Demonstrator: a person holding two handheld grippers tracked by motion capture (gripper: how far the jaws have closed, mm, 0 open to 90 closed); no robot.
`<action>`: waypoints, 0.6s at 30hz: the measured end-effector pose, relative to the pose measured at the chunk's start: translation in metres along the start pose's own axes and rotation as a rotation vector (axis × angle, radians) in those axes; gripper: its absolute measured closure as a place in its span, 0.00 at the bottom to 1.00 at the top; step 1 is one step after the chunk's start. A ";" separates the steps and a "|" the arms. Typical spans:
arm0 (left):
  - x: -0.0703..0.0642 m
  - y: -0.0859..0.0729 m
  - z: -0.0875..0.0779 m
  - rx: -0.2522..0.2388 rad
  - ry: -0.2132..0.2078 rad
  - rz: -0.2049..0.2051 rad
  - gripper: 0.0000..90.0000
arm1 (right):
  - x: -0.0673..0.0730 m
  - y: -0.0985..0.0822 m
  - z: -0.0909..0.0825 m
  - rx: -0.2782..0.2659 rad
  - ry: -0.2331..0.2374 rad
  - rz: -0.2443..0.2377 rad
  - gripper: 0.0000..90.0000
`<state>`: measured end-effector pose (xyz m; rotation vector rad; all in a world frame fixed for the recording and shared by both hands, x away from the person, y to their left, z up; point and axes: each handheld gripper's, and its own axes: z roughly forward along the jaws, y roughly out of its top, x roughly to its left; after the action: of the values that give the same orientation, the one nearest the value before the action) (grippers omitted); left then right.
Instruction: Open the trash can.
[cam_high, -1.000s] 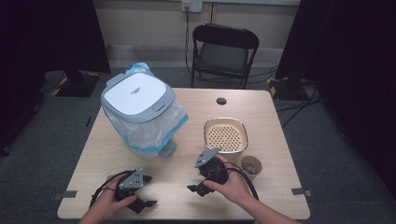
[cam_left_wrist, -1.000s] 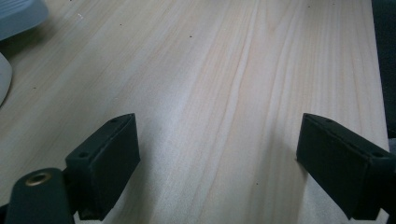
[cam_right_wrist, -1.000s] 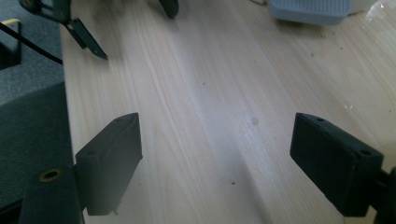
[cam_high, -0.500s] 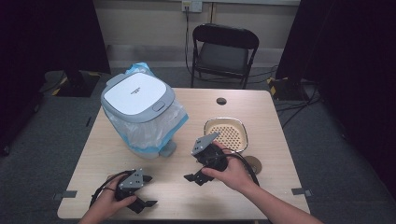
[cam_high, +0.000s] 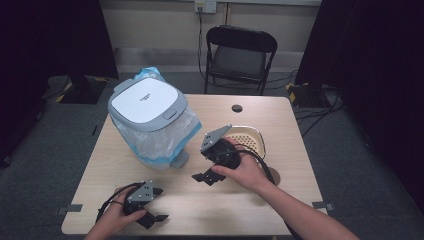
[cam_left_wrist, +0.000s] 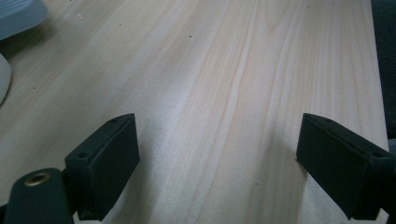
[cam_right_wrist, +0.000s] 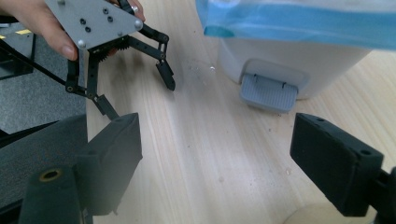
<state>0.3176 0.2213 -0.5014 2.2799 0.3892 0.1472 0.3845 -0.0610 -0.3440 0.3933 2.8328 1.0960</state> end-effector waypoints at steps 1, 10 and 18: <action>0.000 0.000 0.000 0.000 0.000 0.000 0.14 | 0.000 0.003 -0.001 0.001 -0.001 0.006 0.18; 0.000 0.000 0.000 0.000 -0.001 0.000 0.14 | -0.013 0.021 -0.008 -0.006 -0.013 -0.006 0.18; 0.000 0.000 0.000 0.001 -0.001 0.001 0.14 | -0.021 0.032 -0.014 -0.014 -0.024 -0.001 0.18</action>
<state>0.3176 0.2213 -0.5013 2.2813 0.3876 0.1471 0.4092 -0.0528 -0.3130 0.4003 2.8030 1.1028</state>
